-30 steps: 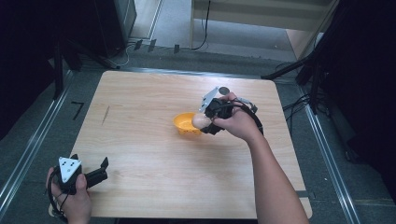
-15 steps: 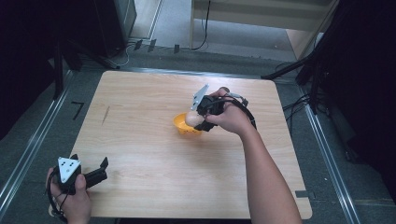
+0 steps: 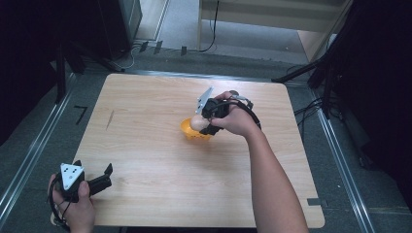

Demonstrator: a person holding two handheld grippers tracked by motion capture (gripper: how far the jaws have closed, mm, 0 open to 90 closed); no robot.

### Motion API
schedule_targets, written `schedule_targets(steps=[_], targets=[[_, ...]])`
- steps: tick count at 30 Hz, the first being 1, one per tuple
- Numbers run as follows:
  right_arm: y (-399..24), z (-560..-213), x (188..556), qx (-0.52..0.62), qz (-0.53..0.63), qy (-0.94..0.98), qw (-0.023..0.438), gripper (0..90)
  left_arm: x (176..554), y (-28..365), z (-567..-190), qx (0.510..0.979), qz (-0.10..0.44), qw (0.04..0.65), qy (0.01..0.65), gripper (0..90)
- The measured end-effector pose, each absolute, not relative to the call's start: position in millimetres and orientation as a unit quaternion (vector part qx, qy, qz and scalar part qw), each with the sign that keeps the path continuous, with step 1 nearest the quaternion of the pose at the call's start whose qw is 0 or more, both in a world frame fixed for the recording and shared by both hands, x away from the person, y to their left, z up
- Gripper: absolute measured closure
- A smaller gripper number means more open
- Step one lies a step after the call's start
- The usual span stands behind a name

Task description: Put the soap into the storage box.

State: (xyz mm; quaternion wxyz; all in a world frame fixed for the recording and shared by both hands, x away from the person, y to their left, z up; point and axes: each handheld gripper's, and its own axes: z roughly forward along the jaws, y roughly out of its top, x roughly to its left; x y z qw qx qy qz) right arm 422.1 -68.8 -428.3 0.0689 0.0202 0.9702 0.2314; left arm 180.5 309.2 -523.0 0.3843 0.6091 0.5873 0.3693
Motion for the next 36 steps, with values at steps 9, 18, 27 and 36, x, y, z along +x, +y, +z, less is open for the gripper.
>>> schedule_targets(steps=[9,18,27,36], targets=[[-55.0,-426.7,428.5,0.006,0.22,0.974,0.062,33.3,180.2,309.5,-523.0,0.609,0.369,0.387,0.586,0.0],[-54.2,-430.3,437.5,0.016,0.225,0.972,0.062,38.5,180.5,308.5,-523.0,0.61,0.37,0.384,0.586,0.0],[-56.9,-429.9,436.0,0.029,0.223,0.973,0.051,35.5,180.3,308.7,-523.2,0.609,0.37,0.387,0.585,0.0],[-72.6,-428.8,422.1,0.092,0.243,0.965,0.038,13.4,180.2,308.3,-523.0,0.61,0.371,0.385,0.585,0.0]])
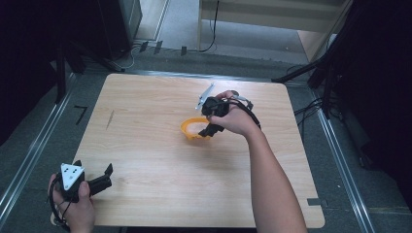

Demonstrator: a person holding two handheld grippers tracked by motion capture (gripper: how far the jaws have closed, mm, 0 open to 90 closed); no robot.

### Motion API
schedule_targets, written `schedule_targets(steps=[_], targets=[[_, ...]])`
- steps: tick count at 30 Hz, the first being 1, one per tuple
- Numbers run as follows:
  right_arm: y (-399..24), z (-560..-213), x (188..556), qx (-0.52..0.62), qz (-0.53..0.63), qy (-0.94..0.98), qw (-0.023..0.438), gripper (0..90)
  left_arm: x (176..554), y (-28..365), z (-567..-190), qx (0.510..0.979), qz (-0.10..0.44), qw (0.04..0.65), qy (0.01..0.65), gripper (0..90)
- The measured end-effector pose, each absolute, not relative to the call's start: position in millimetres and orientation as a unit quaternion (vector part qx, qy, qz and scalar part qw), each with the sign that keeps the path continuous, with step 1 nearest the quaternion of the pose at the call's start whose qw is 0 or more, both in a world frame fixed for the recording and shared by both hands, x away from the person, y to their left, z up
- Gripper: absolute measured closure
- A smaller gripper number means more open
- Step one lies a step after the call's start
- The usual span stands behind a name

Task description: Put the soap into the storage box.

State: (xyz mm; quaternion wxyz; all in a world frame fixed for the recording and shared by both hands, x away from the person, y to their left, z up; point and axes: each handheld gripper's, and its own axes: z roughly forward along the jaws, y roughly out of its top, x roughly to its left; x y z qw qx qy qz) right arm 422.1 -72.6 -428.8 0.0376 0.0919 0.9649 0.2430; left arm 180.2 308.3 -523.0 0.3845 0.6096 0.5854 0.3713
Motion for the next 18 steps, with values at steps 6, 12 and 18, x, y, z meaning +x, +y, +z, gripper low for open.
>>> schedule_targets(steps=[6,12,18], targets=[[-89.3,-433.4,413.5,0.148,0.26,0.954,0.037,0.0,180.3,307.9,-523.1,0.612,0.372,0.382,0.584,0.0],[-105.5,-441.0,404.7,0.185,0.287,0.939,0.05,0.0,180.5,307.5,-523.1,0.614,0.374,0.38,0.582,0.0],[-123.2,-448.9,396.9,0.218,0.302,0.926,0.061,0.0,180.6,307.4,-523.1,0.615,0.374,0.379,0.582,0.0]])
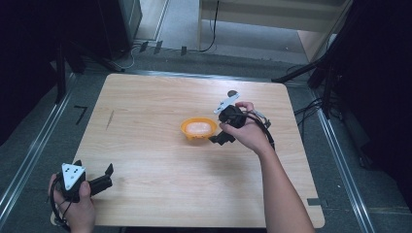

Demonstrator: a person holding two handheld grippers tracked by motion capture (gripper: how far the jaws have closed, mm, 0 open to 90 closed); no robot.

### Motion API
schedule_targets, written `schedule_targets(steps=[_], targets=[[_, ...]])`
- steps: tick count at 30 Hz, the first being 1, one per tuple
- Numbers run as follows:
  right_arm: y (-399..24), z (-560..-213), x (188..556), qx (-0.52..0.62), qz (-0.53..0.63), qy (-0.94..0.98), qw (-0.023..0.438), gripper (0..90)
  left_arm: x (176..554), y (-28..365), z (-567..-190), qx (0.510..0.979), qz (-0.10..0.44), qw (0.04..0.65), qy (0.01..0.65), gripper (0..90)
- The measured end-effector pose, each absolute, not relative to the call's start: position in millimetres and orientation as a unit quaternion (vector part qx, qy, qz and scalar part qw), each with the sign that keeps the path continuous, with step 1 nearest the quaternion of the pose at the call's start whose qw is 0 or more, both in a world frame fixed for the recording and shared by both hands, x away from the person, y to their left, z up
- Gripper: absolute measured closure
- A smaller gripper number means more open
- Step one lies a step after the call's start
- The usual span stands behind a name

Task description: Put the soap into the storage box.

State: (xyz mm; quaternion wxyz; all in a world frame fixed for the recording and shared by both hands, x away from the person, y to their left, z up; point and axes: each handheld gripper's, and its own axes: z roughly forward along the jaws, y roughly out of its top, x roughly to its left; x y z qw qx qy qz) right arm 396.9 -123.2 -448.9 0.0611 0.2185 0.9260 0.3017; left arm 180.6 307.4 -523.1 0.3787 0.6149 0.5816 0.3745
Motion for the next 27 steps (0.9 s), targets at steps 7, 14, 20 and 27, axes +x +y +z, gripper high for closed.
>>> schedule_targets(steps=[7,14,20,27], targets=[[-136.6,-458.2,383.3,0.239,0.313,0.916,0.074,0.0,180.4,307.1,-522.8,0.616,0.375,0.376,0.582,0.0],[-148.9,-467.7,369.5,0.266,0.324,0.905,0.08,0.0,180.6,307.6,-523.0,0.615,0.374,0.378,0.582,0.0],[-163.7,-473.5,359.1,0.286,0.333,0.894,0.089,0.0,180.6,307.3,-523.0,0.616,0.374,0.377,0.582,0.0],[-182.6,-483.9,347.5,0.308,0.342,0.883,0.093,0.0,180.6,306.8,-522.8,0.616,0.376,0.374,0.582,0.0]])
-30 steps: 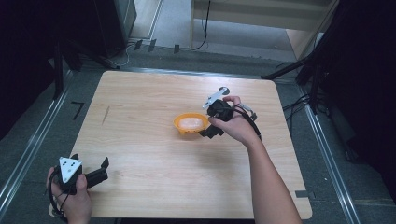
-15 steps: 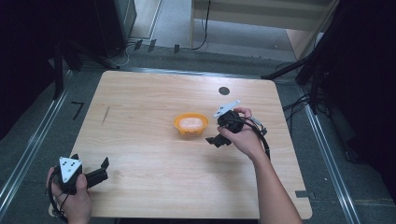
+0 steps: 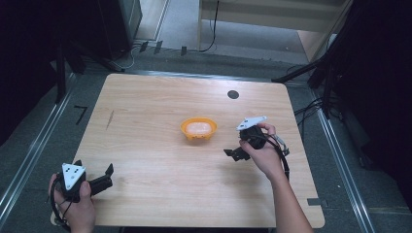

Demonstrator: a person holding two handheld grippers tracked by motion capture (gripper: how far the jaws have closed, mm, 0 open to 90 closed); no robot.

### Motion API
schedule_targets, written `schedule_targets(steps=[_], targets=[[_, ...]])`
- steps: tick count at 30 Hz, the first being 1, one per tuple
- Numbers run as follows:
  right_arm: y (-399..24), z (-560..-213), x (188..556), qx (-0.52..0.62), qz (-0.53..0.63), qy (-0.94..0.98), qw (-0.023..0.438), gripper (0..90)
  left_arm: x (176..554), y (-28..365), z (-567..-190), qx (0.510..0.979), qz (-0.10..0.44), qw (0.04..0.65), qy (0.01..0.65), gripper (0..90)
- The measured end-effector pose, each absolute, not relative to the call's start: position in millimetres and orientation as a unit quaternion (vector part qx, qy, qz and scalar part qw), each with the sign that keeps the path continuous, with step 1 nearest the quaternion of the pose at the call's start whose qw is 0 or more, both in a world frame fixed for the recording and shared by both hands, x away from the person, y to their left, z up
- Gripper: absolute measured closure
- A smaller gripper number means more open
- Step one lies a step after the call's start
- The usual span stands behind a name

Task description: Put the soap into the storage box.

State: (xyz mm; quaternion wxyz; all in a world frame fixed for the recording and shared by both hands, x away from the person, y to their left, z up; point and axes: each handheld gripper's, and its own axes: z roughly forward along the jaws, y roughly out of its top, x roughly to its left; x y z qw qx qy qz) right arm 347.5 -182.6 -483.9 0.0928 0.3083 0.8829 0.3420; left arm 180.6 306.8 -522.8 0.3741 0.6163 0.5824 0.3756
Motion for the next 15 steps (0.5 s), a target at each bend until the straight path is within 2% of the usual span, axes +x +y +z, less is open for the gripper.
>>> schedule_targets(steps=[15], targets=[[-224.6,-497.3,315.5,0.333,0.357,0.865,0.112,0.0,180.9,306.4,-523.2,0.617,0.376,0.375,0.581,0.0]])
